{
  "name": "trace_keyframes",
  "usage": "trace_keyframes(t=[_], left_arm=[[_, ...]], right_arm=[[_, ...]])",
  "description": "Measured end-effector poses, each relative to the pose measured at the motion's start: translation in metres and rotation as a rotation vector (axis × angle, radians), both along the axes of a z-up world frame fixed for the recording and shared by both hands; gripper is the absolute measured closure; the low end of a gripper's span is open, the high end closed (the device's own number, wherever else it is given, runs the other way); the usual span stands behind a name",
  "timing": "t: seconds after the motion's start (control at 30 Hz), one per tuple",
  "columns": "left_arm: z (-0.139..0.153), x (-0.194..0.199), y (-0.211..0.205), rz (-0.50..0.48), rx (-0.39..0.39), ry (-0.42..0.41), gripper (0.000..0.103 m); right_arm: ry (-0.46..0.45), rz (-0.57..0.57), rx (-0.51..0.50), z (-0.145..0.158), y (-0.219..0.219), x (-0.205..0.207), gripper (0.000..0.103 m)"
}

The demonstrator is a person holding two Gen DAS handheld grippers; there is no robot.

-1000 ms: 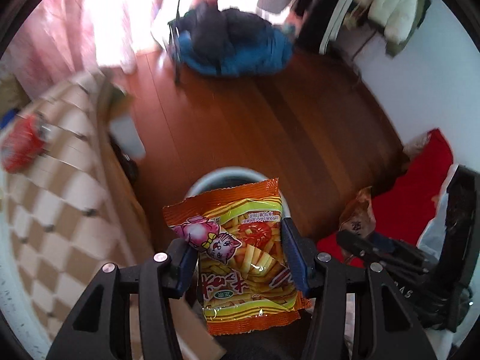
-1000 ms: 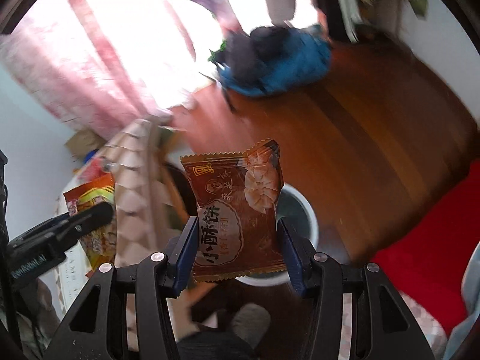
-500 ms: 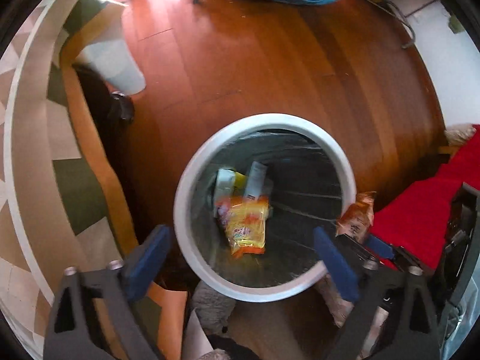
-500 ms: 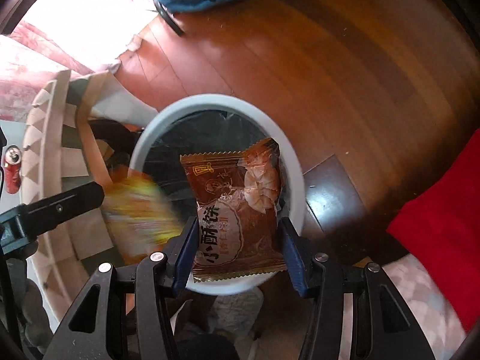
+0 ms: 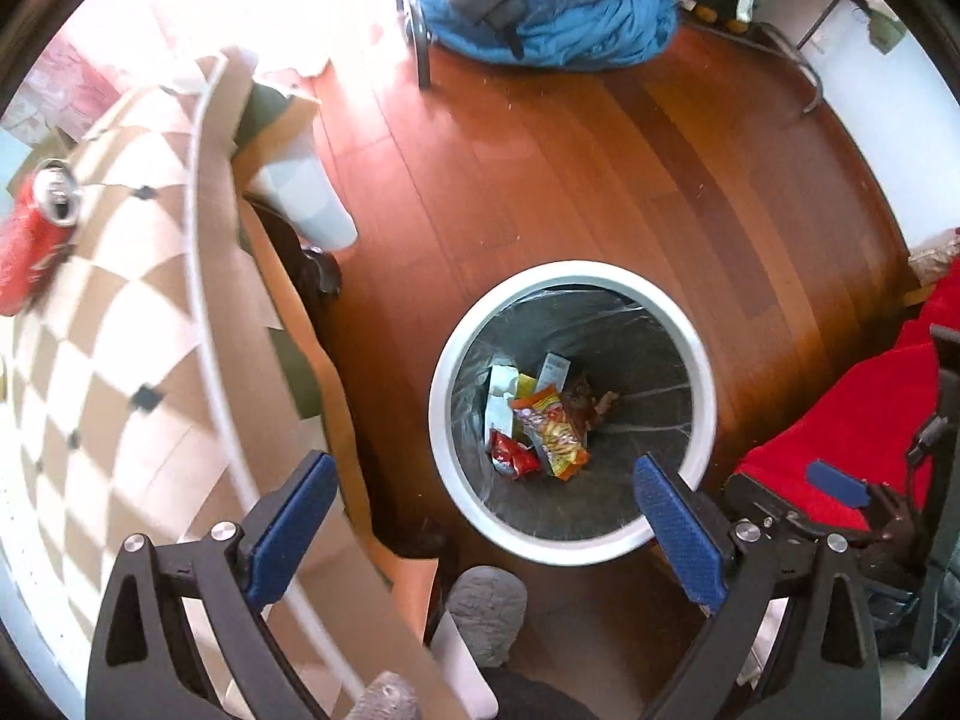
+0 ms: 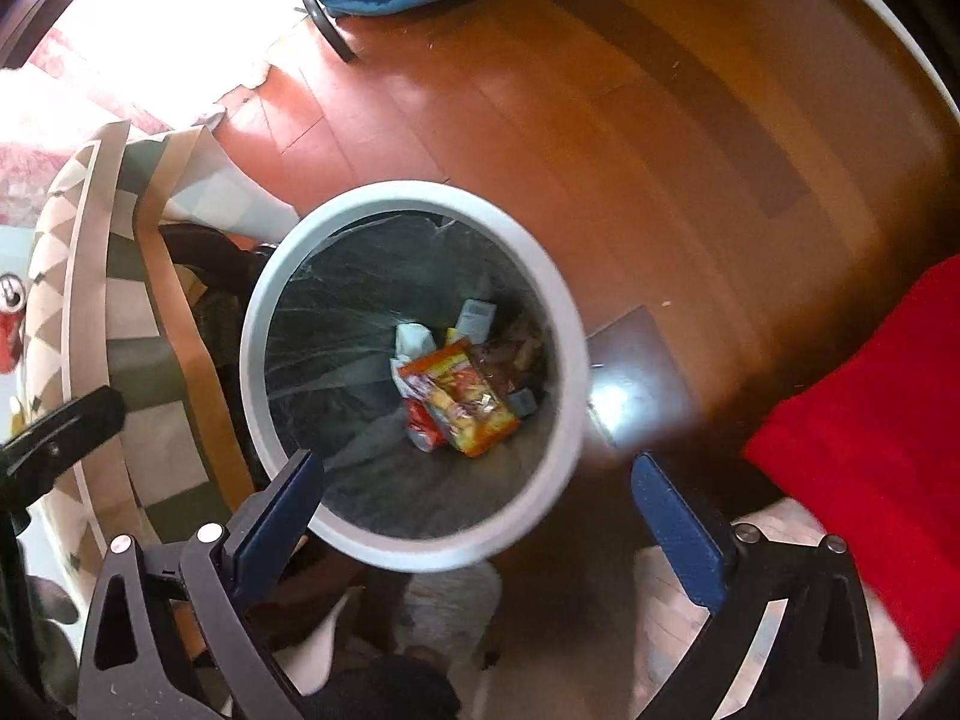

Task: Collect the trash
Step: 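Grasp the red cola can with the right tool while the left tool grasps the bread slice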

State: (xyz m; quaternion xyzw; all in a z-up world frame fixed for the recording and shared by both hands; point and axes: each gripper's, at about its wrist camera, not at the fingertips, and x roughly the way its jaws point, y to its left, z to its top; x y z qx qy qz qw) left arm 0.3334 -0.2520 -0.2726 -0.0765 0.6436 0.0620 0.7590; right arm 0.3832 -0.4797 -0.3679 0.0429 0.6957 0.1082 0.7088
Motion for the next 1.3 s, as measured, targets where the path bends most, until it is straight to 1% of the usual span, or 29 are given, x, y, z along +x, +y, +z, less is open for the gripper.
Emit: trace_keyframes(t=[0.07,0.3,0.47,0.63,0.77,0.87,0.9,0.97,1.03,1.1,1.17,1.2,1.27,1.3], left_arm=[[0.019,-0.010,-0.001,0.001,-0.003,-0.028,0.002],[0.076,-0.042,-0.006,-0.006,-0.010,-0.103,0.002],[0.116,-0.060,-0.005,-0.007,-0.014,-0.163,0.002],[0.158,-0.079,0.004,0.000,-0.006,-0.236,0.002],[0.184,-0.090,0.029,0.056,0.006,-0.281,0.002],[0.199,-0.099,0.062,0.128,0.014,-0.320,0.002],[0.204,-0.104,0.079,0.162,0.014,-0.329,0.002],[0.209,-0.111,0.111,0.225,0.030,-0.348,0.002],[0.208,-0.118,0.141,0.281,0.074,-0.347,0.002],[0.200,-0.128,0.178,0.359,0.134,-0.337,0.002],[0.186,-0.137,0.213,0.442,0.190,-0.318,0.002],[0.173,-0.144,0.235,0.493,0.223,-0.295,0.002],[0.150,-0.153,0.265,0.563,0.256,-0.249,0.002],[0.132,-0.160,0.286,0.609,0.271,-0.211,0.002]], right_arm=[[-0.024,0.004,-0.023,0.020,-0.004,-0.008,0.000],[-0.128,0.015,-0.039,0.099,-0.009,-0.033,0.000],[-0.179,0.015,-0.017,0.153,-0.013,-0.052,0.000],[-0.223,0.021,-0.002,0.196,-0.011,-0.068,0.000],[-0.272,0.035,0.035,0.235,0.001,-0.081,0.000],[-0.312,0.055,0.071,0.267,0.017,-0.091,0.000],[-0.321,0.064,0.084,0.275,0.025,-0.092,0.000],[-0.341,0.098,0.115,0.293,0.049,-0.094,0.000],[-0.351,0.155,0.141,0.306,0.083,-0.095,0.000],[-0.352,0.209,0.147,0.312,0.116,-0.093,0.000],[-0.352,0.289,0.143,0.312,0.161,-0.089,0.000],[-0.354,0.338,0.137,0.311,0.186,-0.087,0.000],[-0.354,0.457,0.091,0.303,0.246,-0.082,0.000],[-0.352,0.525,0.071,0.297,0.275,-0.080,0.000]])
